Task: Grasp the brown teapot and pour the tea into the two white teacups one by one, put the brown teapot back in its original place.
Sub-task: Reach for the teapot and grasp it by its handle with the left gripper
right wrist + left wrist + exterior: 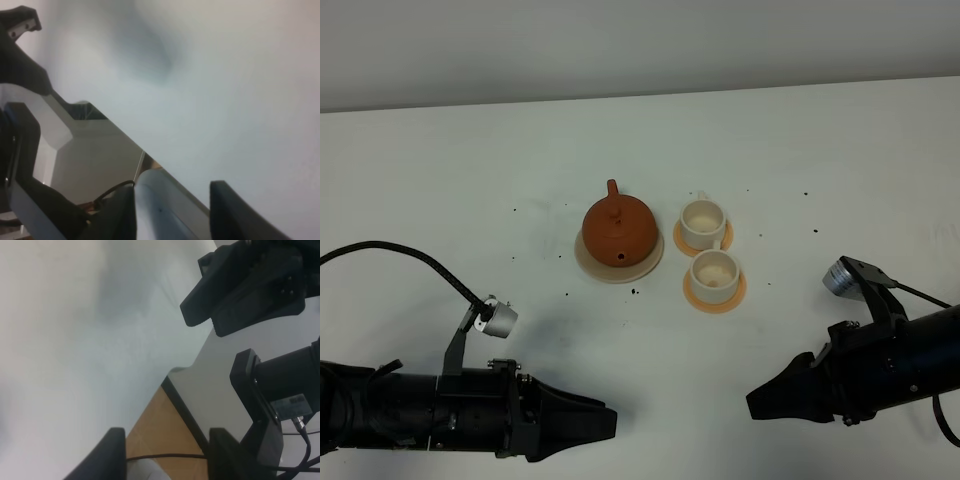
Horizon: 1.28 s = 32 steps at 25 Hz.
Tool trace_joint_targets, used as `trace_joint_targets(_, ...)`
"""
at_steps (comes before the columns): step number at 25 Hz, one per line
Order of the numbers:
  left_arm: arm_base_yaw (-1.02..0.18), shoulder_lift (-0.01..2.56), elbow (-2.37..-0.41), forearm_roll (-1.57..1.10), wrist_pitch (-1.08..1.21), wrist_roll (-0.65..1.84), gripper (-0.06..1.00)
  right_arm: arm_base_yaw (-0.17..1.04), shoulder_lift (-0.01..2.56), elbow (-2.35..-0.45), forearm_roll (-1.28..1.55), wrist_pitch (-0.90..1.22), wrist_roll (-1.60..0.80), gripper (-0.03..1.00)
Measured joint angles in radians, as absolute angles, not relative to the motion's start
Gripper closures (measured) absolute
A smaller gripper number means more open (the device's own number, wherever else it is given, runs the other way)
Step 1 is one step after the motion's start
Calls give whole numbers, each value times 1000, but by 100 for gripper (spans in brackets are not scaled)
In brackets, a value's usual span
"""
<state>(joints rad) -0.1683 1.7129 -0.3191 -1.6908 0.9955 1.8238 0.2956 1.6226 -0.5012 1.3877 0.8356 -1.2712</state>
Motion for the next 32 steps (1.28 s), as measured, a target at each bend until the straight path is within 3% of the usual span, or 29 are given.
trace_joint_targets(21,-168,1713,-319,-1695,1002,1818,56,296,1563,-501,1325,825,-1235,61)
trace_joint_targets(26,-168,1713,-333,-1715,1002,1802,56,296,1419,-501,1174,755,-1057,61)
trace_joint_targets(32,-168,1651,-449,-1634,987,1661,56,296,1160,-501,846,731,-669,61)
